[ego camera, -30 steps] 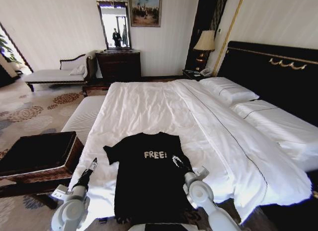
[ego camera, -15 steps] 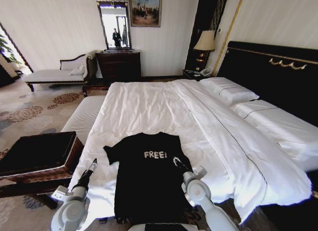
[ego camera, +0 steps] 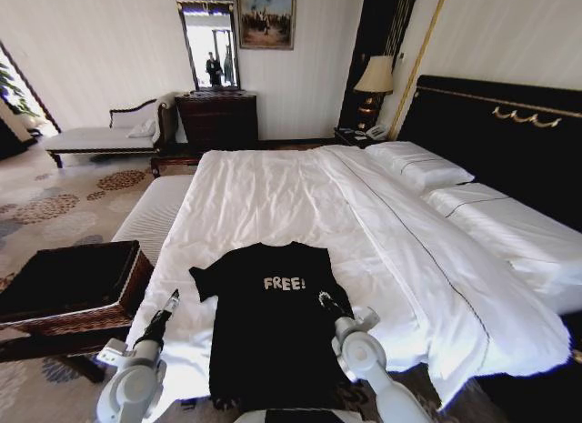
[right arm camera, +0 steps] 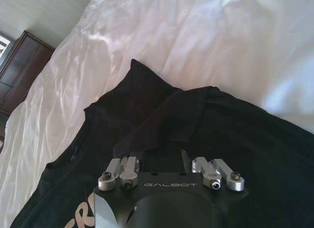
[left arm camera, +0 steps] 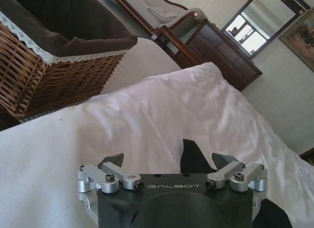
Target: Fold the clothes on the bed and place them into the basket.
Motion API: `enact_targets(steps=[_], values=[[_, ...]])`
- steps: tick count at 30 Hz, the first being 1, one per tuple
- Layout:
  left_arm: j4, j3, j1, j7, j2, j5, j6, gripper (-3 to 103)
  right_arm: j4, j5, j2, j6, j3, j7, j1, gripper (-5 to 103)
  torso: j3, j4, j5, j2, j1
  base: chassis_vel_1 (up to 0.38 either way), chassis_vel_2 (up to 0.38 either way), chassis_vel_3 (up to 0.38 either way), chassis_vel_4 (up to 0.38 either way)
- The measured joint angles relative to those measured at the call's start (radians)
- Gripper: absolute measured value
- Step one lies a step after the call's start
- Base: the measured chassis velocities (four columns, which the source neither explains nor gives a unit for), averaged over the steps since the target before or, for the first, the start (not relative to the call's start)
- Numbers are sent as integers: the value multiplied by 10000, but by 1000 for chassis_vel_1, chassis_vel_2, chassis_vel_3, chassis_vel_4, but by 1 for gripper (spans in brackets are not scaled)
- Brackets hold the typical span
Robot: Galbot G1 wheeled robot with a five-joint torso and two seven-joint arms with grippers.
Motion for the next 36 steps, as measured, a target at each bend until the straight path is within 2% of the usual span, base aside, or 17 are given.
enact_targets(steps=[2, 5, 8, 10, 12, 15, 17, 19, 20, 23, 26, 27, 29, 30, 31, 33, 36], values=[[26, 8, -23, 0, 0, 4, 0, 100, -68, 202, 142, 95, 161, 235, -8, 50, 0, 0, -1, 0, 0, 0, 0, 0, 0], [70, 22, -59, 0, 3, 10, 0, 100, -140, 390, 212, 161, 355, 327, -26, 65, 0, 0, 0, 0, 0, 0, 0, 0, 0], [92, 34, -81, -1, 4, 12, 1, 100, -156, 457, 224, 170, 431, 328, -18, 71, 0, 0, 0, 0, 0, 0, 0, 0, 0], [119, 62, -116, -5, 3, 28, 5, 100, -247, 493, 245, 185, 501, 326, 61, 81, 0, 0, 0, 0, 0, 0, 0, 0, 0], [122, 72, -126, -6, 2, 34, 5, 100, -285, 495, 250, 190, 507, 325, 91, 85, 0, 0, 0, 0, 0, 0, 0, 0, 0], [136, 83, -153, -11, 1, 45, 10, 100, -410, 497, 263, 212, 515, 324, 203, 71, 0, -1, 0, 0, 0, 0, 0, 0, 0], [142, 82, -153, -12, 2, 45, 11, 100, -442, 499, 267, 217, 511, 322, 232, 71, 0, 0, 0, -1, 0, 0, 0, 0, 0], [164, 58, -148, -11, 17, 45, 11, 100, -512, 499, 275, 222, 475, 312, 294, 60, 0, 0, 0, 0, 0, 0, 0, 0, 0], [164, 58, -148, -11, 17, 45, 11, 100, -512, 499, 275, 222, 475, 312, 294, 60, 0, 0, 0, 0, 0, 0, 0, 0, 0], [182, 27, -119, -11, 40, 38, 9, 100, -616, 481, 296, 224, 410, 303, 386, 43, 0, 0, 0, 0, 0, 0, 0, 0, 0], [183, 17, -115, -10, 50, 33, 6, 100, -678, 465, 301, 227, 383, 301, 440, 37, 0, 0, 0, 0, 0, 0, 0, 0, 0], [183, 14, -113, -9, 58, 31, 2, 100, -747, 402, 299, 235, 358, 296, 491, 27, 0, 0, 0, 0, 0, 0, 0, 0, 0], [183, 14, -113, -8, 61, 30, 0, 100, -788, 352, 292, 245, 338, 291, 514, 27, 0, 0, 0, 0, 0, 0, 0, 0, 0], [183, 15, -113, -8, 64, 30, -1, 100, -813, 321, 279, 256, 325, 290, 533, 16, 0, 0, 1, 0, 0, 0, 0, 0, 0], [183, 15, -115, -8, 66, 30, -1, 100, -814, 320, 276, 258, 324, 290, 535, 16, 0, 0, 0, 0, 0, 0, 0, 0, 0], [193, 25, -123, -7, 68, 30, -2, 100, -796, 319, 238, 261, 315, 289, 526, 5, 0, 0, 0, 0, 0, 0, 0, 0, 0], [203, 35, -132, -6, 70, 31, -4, 100, -738, 317, 204, 261, 305, 289, 484, 2, 0, 0, 0, 0, 0, 0, 0, 0, 0]])
